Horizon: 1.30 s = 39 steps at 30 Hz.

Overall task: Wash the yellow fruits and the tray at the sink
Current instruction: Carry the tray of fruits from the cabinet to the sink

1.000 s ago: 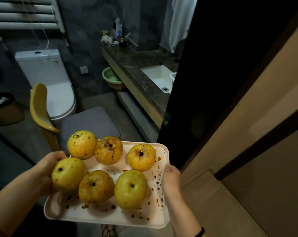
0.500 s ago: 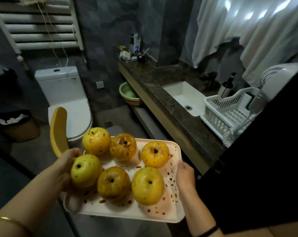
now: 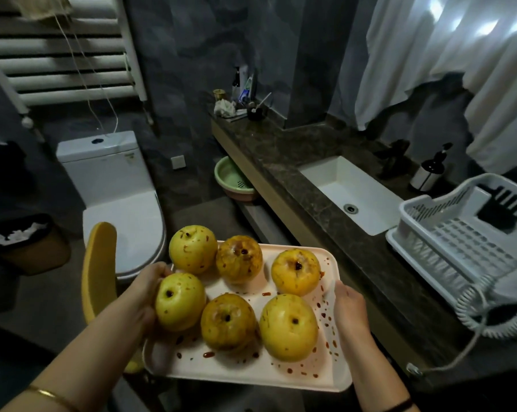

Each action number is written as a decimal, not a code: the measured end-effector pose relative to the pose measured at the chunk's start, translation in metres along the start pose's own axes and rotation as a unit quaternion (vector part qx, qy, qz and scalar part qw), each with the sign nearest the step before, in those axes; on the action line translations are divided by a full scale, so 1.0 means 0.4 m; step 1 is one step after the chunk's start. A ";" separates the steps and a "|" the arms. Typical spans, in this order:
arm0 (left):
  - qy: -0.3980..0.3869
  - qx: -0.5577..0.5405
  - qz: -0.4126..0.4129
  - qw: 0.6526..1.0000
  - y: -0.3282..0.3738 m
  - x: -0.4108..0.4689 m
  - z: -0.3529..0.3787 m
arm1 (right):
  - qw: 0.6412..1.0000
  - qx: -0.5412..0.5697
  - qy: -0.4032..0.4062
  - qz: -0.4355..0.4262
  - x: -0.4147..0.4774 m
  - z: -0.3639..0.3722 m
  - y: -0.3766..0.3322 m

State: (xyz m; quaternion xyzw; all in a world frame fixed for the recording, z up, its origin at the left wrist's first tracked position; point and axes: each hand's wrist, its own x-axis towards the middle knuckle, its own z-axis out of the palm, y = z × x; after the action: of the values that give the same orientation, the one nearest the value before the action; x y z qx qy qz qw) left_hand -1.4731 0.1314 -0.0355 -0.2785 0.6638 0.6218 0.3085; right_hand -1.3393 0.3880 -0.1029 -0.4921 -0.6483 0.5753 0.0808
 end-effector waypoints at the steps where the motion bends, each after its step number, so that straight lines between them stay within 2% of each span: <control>1: -0.002 0.003 -0.003 1.000 0.023 0.016 0.012 | 1.000 -0.001 0.004 0.004 0.023 0.010 -0.019; 8: -0.003 0.016 -0.014 1.000 0.148 0.114 0.077 | 1.000 0.010 0.008 -0.002 0.168 0.063 -0.141; 16: -0.012 0.037 -0.017 0.999 0.258 0.183 0.113 | 0.999 0.027 0.011 0.028 0.243 0.120 -0.200; 22: -0.026 0.080 -0.012 0.996 0.336 0.218 0.178 | 0.996 0.047 0.057 0.051 0.288 0.119 -0.235; 25: -0.032 0.089 0.001 0.996 0.373 0.240 0.238 | 0.994 0.055 0.082 0.048 0.322 0.099 -0.256; 35: -0.068 0.100 -0.056 0.991 0.413 0.274 0.512 | 0.993 0.019 0.119 0.011 0.508 -0.071 -0.305; 39: -0.089 0.138 -0.064 0.984 0.429 0.291 0.601 | 0.990 0.010 0.137 0.008 0.560 -0.114 -0.321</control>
State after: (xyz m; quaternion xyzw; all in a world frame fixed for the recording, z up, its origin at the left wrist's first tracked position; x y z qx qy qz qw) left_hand -1.6634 0.3851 -0.0200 -0.2184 0.6938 0.5259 0.4409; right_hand -1.4914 0.6009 -0.0854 -0.5709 -0.6216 0.5092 0.1689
